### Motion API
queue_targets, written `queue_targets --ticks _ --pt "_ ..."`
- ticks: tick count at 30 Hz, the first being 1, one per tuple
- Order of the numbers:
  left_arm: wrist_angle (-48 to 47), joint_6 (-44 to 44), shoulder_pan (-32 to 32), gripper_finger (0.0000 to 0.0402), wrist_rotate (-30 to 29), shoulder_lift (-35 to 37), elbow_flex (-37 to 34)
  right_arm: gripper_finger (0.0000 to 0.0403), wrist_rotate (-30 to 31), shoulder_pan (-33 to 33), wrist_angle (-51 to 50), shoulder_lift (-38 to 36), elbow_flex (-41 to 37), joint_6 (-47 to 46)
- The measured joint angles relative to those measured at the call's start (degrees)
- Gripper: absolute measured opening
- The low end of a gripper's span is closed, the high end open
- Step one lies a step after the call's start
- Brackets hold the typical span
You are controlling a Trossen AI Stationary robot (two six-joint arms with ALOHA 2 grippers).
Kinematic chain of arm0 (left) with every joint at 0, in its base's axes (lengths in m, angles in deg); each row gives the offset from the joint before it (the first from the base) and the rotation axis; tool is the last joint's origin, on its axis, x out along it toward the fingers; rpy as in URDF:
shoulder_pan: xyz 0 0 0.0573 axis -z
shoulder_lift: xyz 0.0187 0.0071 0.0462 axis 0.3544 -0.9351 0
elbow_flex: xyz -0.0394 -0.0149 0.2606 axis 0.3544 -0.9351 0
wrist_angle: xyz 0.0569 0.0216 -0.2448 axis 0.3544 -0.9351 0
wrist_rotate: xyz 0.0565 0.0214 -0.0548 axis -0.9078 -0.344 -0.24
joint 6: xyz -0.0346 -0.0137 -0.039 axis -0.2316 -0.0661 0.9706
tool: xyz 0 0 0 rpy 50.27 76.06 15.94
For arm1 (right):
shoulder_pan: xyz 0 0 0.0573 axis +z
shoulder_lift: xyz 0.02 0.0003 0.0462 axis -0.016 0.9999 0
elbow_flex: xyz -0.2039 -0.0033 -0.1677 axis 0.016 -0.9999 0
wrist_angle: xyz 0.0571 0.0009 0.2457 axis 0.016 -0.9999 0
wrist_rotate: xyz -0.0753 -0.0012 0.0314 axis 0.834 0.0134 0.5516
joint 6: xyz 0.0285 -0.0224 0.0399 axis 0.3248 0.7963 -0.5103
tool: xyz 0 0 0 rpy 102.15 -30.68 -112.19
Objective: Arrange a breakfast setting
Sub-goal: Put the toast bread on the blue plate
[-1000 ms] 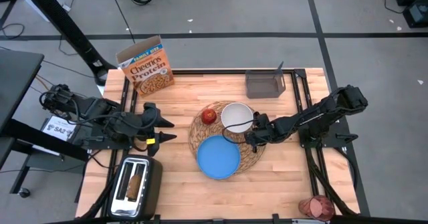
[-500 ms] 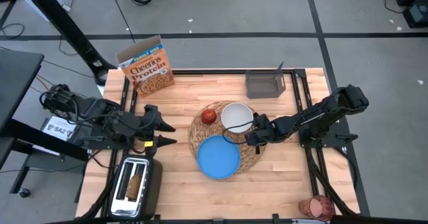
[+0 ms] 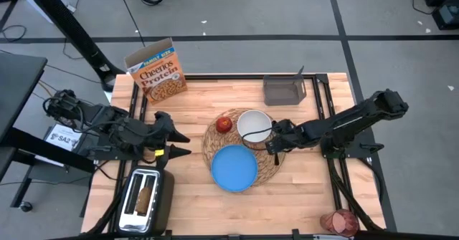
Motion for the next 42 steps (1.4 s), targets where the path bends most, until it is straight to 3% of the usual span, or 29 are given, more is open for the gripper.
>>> queue_targets --ticks 4,7,15,22,30,34,42 --pt "2.09 1.35 3.74 0.0213 0.21 -1.55 3.19 0.0149 -2.68 0.01 -1.32 -7.8 0.0 5.11" --pt "-3.87 8.04 6.81 0.0213 3.77 -4.11 6.01 0.0174 -4.03 0.19 -1.34 -14.17 0.0 8.78" --pt "-25.81 48.72 16.83 0.0213 22.67 -7.33 7.9 0.0193 -1.16 0.2 -1.45 -26.7 0.0 17.17" --pt "-37.14 73.48 24.7 0.0213 24.15 -7.49 7.48 0.0193 3.1 -1.61 -1.18 -28.59 0.0 22.56" --pt "-38.68 79.72 25.67 0.0213 23.83 -12.31 7.31 0.0193 1.53 -5.12 2.92 -28.17 0.0 29.08" --pt "-38.39 82.55 25.62 0.0212 27.73 -14.92 7.31 0.0192 -2.07 -6.7 5.41 -28.9 0.0 31.62" --pt "-34.09 86.51 24.82 0.0172 30.52 -20.4 7.31 0.0192 -6.73 -7.35 8.03 -31.43 0.0 34.91"
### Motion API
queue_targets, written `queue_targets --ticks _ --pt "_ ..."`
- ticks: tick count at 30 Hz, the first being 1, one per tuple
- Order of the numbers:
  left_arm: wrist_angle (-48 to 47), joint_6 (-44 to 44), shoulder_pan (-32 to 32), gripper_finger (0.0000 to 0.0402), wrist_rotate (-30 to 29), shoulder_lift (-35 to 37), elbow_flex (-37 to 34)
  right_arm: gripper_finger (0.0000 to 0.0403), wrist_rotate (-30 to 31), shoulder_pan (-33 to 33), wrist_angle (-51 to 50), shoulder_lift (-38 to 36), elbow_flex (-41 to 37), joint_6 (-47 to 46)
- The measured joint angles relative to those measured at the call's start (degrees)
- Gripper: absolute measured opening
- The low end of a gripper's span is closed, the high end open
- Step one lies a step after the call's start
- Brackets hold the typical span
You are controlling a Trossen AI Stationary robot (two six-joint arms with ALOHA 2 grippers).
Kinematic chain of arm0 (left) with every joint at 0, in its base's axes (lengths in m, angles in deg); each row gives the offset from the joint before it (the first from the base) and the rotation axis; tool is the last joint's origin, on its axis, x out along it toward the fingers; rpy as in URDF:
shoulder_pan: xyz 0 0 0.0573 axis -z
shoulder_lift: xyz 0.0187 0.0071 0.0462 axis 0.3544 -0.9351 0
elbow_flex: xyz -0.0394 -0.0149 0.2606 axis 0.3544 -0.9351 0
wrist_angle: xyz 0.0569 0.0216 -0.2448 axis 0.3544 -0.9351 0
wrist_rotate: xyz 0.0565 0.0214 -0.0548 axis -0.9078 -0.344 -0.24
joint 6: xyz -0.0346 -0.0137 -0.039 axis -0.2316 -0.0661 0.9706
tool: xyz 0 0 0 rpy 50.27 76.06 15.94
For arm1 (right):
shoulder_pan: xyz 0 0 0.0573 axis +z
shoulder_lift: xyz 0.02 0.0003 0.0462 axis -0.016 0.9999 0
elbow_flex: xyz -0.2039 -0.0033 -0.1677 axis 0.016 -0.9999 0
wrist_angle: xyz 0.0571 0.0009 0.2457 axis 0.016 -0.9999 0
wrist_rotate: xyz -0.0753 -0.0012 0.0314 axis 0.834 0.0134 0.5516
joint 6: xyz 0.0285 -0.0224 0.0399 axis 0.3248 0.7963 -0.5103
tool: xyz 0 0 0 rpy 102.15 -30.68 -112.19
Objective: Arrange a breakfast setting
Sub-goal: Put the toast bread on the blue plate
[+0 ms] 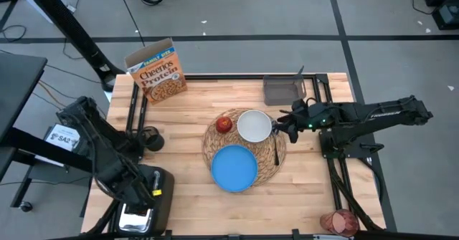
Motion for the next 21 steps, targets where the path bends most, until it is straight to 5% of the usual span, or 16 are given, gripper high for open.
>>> queue_targets --ticks 11,21 --pt "-1.22 0.45 -2.72 0.0153 4.27 -2.65 -0.02 0.0191 -3.47 -0.01 3.51 -4.04 0.0 3.02" --pt "-0.78 0.99 -3.07 0.0062 4.28 -2.68 -0.02 0.0191 -3.62 -0.01 3.71 -8.05 0.0 4.76"
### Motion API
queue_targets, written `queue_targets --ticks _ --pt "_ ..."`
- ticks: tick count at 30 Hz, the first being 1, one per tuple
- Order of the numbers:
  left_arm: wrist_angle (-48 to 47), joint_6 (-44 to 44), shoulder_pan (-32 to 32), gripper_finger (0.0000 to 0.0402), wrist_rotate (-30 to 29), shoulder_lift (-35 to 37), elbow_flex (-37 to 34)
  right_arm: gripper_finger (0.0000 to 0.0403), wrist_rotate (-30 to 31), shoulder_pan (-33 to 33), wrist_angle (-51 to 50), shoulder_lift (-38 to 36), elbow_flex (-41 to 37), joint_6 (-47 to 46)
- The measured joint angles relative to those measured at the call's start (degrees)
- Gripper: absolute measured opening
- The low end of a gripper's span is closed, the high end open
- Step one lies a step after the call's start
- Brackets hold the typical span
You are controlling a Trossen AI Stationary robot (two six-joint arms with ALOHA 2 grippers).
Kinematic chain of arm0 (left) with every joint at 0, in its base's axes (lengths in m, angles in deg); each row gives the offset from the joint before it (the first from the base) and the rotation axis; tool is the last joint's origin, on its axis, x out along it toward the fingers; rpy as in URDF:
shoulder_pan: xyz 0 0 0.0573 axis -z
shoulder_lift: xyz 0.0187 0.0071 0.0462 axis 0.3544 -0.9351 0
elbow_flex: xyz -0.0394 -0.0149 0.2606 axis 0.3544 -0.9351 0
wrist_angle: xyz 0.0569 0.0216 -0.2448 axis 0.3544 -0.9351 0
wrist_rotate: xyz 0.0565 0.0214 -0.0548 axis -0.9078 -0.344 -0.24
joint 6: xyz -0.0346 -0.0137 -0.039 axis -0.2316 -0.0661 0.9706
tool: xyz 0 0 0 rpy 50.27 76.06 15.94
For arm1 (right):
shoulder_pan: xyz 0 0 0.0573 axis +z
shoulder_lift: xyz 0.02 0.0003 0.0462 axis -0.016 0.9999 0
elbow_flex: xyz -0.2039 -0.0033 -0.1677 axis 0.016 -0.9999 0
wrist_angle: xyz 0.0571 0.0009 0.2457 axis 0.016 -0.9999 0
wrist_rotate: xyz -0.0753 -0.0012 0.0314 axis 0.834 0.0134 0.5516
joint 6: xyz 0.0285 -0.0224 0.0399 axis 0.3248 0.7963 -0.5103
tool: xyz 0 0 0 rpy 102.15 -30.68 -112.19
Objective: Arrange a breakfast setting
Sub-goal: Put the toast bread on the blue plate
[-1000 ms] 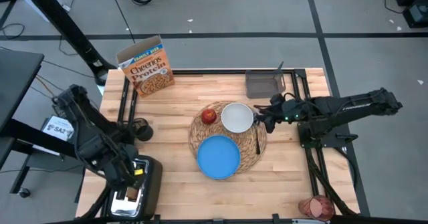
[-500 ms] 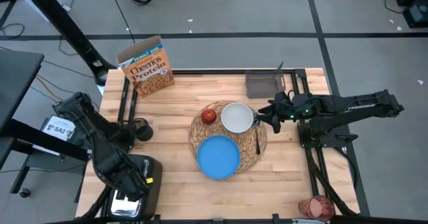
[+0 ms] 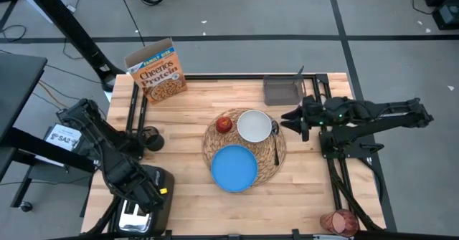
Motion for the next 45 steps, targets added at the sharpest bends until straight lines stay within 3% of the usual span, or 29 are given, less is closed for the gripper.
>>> queue_targets --ticks 7,18,26,30,37,40,45 --pt "-0.02 0.05 -0.31 0.0024 0.18 0.72 0.65 0.0191 -1.02 0.0 3.06 -3.72 0.0 4.84" --pt "-6.27 -1.25 -2.59 0.0022 0.28 6.97 10.03 0.0191 -1.02 0.0 4.32 -3.85 0.0 7.05" --pt "-6.77 -1.8 -2.58 0.0022 4.77 10.12 18.99 0.0191 -1.97 0.02 4.08 -3.47 0.0 6.62" --pt "-4.19 -6.96 -3.19 0.0022 -4.42 10.38 22.26 0.0191 -4.56 0.04 3.99 -3.47 0.0 6.54" --pt "-1.47 -29.47 -8.84 0.0022 -31.05 8.7 22.49 0.0191 -6.28 0.31 3.77 -3.46 0.0 5.47" --pt "-1.41 -37.57 -13.73 0.0022 -34.59 5.66 22.49 0.0191 -6.88 0.91 3.67 -3.45 0.0 5.45" --pt "-0.51 -48.69 -22.71 0.0022 -34.54 -2.39 22.47 0.0191 -6.88 2.63 3.5 -3.44 0.0 2.79"
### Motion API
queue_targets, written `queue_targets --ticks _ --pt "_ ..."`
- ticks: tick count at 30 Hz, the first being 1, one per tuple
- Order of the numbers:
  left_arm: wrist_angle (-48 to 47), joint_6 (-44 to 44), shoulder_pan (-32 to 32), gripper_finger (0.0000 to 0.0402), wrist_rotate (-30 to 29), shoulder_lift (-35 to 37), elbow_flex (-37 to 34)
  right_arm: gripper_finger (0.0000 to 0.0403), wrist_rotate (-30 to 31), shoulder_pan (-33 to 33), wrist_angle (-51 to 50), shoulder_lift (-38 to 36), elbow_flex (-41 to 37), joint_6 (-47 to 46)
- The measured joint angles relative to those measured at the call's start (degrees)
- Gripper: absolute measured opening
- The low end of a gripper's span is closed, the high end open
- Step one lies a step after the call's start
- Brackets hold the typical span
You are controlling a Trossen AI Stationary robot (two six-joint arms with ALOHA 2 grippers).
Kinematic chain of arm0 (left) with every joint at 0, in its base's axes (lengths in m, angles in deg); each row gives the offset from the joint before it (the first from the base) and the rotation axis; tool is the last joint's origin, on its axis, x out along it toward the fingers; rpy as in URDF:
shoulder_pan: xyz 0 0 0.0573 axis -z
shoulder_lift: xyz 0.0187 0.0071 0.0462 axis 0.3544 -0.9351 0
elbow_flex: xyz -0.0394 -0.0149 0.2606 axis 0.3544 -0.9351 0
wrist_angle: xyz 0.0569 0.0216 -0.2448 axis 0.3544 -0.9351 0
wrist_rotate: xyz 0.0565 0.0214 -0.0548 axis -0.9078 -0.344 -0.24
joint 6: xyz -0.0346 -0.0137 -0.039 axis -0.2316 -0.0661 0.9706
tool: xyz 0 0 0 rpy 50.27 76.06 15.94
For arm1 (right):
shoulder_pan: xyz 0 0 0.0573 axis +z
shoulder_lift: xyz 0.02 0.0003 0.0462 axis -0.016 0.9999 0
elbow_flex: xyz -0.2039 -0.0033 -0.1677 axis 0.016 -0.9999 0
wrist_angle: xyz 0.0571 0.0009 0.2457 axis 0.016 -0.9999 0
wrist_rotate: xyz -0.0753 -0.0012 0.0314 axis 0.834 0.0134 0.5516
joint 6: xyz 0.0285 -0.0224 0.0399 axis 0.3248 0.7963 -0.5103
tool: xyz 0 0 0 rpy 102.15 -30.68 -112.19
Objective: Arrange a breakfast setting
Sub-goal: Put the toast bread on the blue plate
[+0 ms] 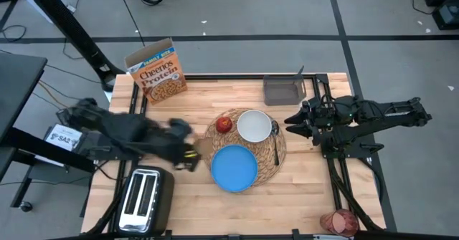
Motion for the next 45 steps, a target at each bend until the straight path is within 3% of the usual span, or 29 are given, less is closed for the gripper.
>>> queue_targets --ticks 4,8,12,21,33,45 --pt "5.2 -8.35 -6.76 0.0022 6.98 -7.93 -0.07 0.0191 -0.05 3.2 -0.21 0.0 0.0 -3.21" --pt "12.95 -18.04 -10.95 0.0022 17.61 -15.88 -0.07 0.0191 -0.28 7.77 -0.28 0.58 0.0 -6.13" --pt "13.18 -20.62 -13.98 0.0022 26.56 -22.82 -0.1 0.0191 -0.33 12.74 -0.54 2.74 0.0 -9.47" --pt "20.81 -21.67 -16.94 0.0023 34.27 -29.21 -0.08 0.0191 -0.2 22.43 -0.05 10.68 0.0 -14.7" --pt "21.22 -25.08 -18.39 0.0031 37.6 -31.51 -0.09 0.0191 -0.11 26.02 3.45 18.88 -0.02 -17.46" --pt "18.15 -31.2 -20.43 0.0134 37.2 -31.99 -0.09 0.0192 -1.93 26.98 5.65 18.51 -0.02 -20.33"
